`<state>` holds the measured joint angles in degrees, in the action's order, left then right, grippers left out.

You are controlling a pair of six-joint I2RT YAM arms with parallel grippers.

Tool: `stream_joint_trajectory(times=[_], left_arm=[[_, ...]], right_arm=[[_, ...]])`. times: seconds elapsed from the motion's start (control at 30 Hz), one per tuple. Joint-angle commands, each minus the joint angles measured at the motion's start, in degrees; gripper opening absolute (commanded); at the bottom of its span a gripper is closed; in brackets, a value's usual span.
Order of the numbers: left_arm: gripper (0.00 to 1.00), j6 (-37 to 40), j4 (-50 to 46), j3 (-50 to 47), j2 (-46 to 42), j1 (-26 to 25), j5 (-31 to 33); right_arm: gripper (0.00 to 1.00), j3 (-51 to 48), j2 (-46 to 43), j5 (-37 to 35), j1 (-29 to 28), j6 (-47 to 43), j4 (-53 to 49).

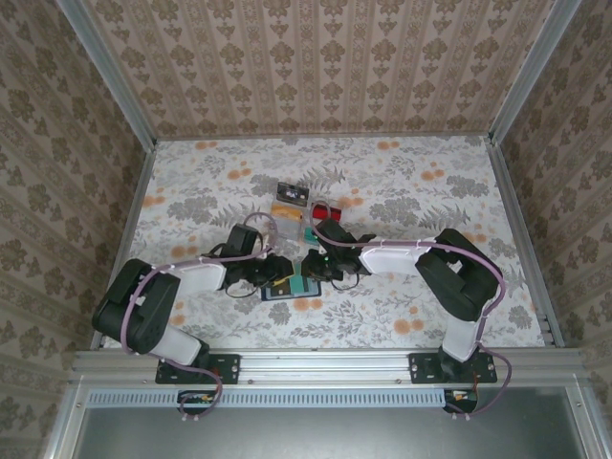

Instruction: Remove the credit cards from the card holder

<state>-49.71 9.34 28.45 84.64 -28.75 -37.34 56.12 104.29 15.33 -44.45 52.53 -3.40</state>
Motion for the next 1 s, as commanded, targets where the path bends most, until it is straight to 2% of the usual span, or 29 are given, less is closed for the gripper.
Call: stream_joint_trajectory(times=[0.0,0.4,0.8,0.83,0.97], left_arm=[[0.27,-1.7,7.3,-0.9,-0.5,0.2,-5.5],[0.14,-1.2,5.6,-0.4,-0.1,0.8,-5.0],[0.02,2.3,-1.3,-0.2,-1.9,2.2,-4.6],[0.01,2.9,-2.5,-0.2,-1.9,4.2,-4.8],[0.0,4.6,-6.5,-0.7,-4.5,6.1,-4.7]], right_arm=[[0.24,-1.4,2.6,-2.0,0.1,0.2,-5.2],[0.24,-1.5,2.9,-3.0,0.1,0.2,-5.8],[0.22,-2.7,1.9,-5.5,0.0,0.5,-5.8],[0.22,-3.3,1.4,-5.9,0.1,0.8,-4.9],[0.22,-3.8,-0.7,-6.0,0.1,0.3,-2.7]])
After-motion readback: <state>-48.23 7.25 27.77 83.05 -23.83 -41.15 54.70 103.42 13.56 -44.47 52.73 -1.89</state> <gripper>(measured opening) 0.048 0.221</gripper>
